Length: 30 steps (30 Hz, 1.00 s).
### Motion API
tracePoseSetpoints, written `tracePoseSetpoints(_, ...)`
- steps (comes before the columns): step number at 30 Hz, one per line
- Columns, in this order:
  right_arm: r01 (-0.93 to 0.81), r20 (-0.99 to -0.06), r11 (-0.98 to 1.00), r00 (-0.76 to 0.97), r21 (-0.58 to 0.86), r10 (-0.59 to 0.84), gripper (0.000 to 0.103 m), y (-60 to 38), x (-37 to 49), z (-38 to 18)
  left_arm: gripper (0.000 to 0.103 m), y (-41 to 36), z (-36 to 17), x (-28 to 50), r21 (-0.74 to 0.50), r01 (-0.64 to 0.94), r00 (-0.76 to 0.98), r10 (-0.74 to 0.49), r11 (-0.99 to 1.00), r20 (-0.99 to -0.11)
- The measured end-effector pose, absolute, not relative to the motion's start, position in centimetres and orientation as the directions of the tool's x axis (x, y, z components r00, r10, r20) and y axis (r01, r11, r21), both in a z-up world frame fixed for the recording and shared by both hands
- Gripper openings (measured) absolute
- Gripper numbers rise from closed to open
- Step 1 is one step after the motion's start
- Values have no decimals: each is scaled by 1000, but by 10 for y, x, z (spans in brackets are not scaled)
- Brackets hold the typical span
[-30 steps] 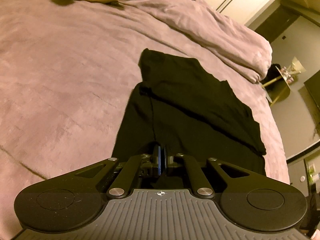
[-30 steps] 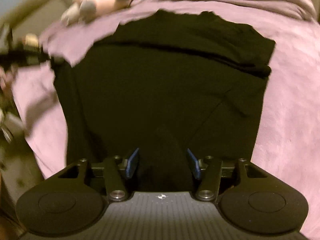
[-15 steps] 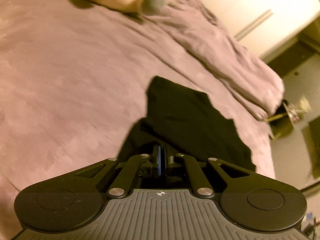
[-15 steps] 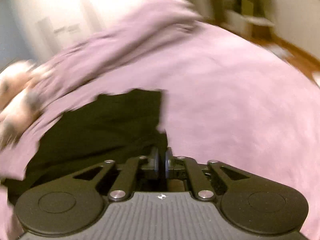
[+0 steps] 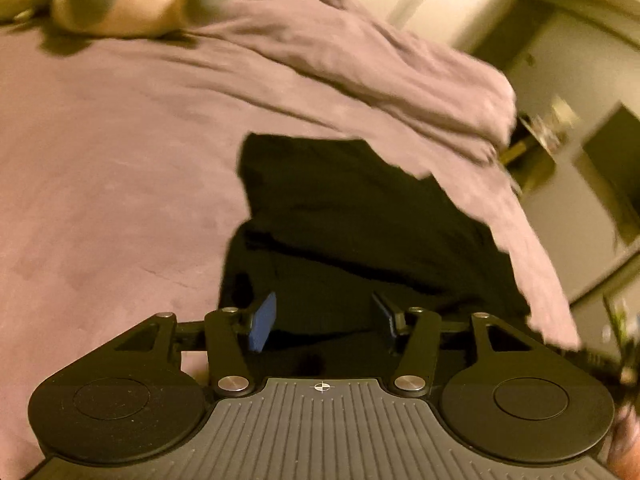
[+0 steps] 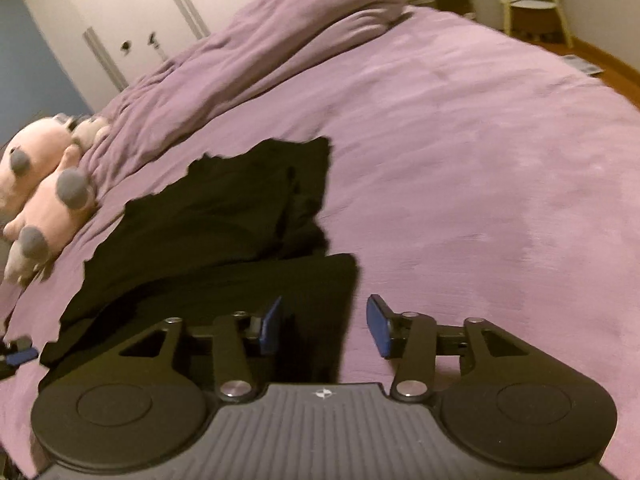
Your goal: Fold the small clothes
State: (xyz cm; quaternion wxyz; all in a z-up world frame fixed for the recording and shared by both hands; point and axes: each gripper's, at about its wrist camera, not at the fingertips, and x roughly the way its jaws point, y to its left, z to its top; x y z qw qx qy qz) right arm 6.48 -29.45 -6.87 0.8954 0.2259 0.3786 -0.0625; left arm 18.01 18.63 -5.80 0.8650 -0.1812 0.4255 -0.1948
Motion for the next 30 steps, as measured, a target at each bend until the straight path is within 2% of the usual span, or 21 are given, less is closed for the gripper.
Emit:
tracePoseSetpoints(8, 272, -716, 900, 695, 341, 62, 51, -285, 78, -74, 52, 177, -72, 186, -578, 243, 428, -621, 779, -657)
tracePoseSetpoints(13, 287, -724, 898, 688, 334, 49, 52, -282, 82, -75, 52, 161, -81, 217, -555, 182, 459, -570, 812, -682)
tracePoseSetpoints(18, 291, -728, 901, 685, 323, 40, 53, -281, 78, -73, 54, 183, -67, 233, -594, 5, 647, -456, 804, -611)
tracePoseSetpoints(20, 297, -729, 897, 683, 327, 39, 54, -284, 76, -72, 56, 188, -57, 231, -591, 61, 631, -490, 804, -601)
tracePoseSetpoints(24, 297, -726, 895, 686, 333, 42, 58, -285, 71, -73, 57, 197, -60, 215, -518, 73, 567, -463, 852, -681)
tracePoseSetpoints(27, 298, -724, 894, 688, 334, 41, 58, -283, 70, -76, 56, 209, -75, 204, -548, 30, 500, -487, 836, -716)
tracePoseSetpoints(30, 301, -722, 892, 691, 337, 40, 59, -282, 69, -77, 56, 213, -90, 197, -604, 2, 465, -535, 797, -705)
